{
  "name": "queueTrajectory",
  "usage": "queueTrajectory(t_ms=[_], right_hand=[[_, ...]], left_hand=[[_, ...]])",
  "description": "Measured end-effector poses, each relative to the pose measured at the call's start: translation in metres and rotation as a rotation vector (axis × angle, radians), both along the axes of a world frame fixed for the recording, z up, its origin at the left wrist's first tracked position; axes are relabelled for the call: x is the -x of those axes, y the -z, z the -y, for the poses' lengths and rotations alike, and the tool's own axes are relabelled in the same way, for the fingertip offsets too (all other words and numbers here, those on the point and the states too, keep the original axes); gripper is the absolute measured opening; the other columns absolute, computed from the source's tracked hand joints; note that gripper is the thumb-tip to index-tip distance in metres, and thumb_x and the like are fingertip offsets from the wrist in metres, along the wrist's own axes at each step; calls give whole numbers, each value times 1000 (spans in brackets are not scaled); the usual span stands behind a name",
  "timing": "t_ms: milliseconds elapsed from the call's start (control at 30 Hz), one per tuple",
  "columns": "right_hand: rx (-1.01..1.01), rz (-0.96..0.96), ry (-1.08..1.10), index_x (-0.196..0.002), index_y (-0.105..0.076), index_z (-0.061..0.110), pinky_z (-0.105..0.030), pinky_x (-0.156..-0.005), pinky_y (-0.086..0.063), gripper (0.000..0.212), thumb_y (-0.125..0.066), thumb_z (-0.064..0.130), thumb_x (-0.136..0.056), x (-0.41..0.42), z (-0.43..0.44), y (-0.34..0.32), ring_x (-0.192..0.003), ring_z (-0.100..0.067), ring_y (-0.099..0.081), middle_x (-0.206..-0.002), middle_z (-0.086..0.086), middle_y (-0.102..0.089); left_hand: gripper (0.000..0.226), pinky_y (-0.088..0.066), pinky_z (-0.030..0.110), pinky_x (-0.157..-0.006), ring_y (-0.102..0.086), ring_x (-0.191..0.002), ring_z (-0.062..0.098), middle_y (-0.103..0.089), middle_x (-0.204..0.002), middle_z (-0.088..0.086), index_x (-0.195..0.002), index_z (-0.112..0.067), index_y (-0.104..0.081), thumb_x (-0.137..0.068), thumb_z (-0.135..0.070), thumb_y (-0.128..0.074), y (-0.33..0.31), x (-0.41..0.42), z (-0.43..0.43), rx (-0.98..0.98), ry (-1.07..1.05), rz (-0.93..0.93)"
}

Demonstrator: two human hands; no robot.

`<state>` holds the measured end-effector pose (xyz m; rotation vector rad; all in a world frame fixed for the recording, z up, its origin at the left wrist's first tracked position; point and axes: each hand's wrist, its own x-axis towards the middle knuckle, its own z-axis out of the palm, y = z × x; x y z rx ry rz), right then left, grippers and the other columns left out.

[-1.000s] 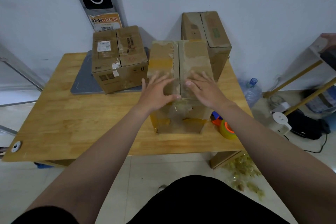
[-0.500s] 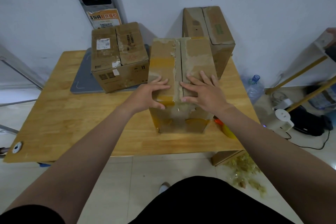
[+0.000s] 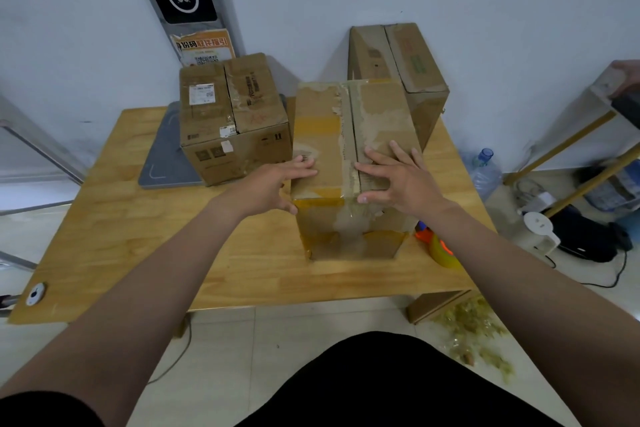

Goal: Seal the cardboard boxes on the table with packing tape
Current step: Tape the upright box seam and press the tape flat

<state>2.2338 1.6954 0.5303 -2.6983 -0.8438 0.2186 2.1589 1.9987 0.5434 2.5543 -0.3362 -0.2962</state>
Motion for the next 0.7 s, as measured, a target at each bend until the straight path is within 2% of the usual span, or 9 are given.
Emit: queueTrajectory(t_ms=[100,167,233,400,533,633,700], right_hand=[[-9,6,1,-146,-37,57,-49,-124,8,79,-52,83,-73,2,-1,-1,-156,-18,4,-163,28,-14],[-7,17,1,-147,-37,56,-50,-124,7,77,-54,80,-76,3,-3,-1,-156,-17,3,-163,27,-14],[-1,28,2,-147,-37,55,-51,-123,7,77,-53,80,-76,4,-3,-2,-156,-17,2,-164,26,-15],[-20,4,52,-148,-38,54,-54,-122,7,88,-45,89,-68,8,-6,-3,-156,-17,0,-164,25,-17],[44,-44,164,-152,-32,49,-67,-117,6,90,-55,85,-74,17,-38,-11,-156,-30,3,-165,21,-17],[94,-52,130,-150,-29,56,-71,-115,10,85,-55,84,-74,20,-48,-11,-154,-37,10,-166,23,-9],[111,-12,69,-148,-32,59,-70,-117,7,86,-49,88,-69,17,-41,-8,-155,-36,6,-165,25,-11]], left_hand=[[99,-19,32,-123,-13,-153,0,-25,-166,-17,-156,-29,-41,-70,-37,-91,-2,3,6,-16,-13,-9],[92,-21,40,-124,-18,-152,9,-30,-164,-14,-154,-29,-44,-75,-54,-83,-4,5,15,-8,-81,20],[87,-26,44,-122,-22,-148,13,-34,-161,-11,-152,-28,-47,-78,-61,-78,-1,4,30,1,-147,74],[87,-21,41,-122,-21,-149,16,-35,-161,-8,-151,-27,-49,-75,-53,-83,18,3,47,120,-245,164],[91,-15,37,-124,-16,-155,14,-33,-165,-6,-151,-23,-51,-71,-50,-86,23,2,45,171,-260,157],[92,-15,35,-124,-18,-155,12,-35,-164,-5,-149,-21,-53,-68,-48,-87,23,4,43,195,-266,161],[93,-15,35,-124,-19,-155,12,-36,-163,-5,-149,-21,-54,-67,-48,-87,21,4,41,189,-250,162]])
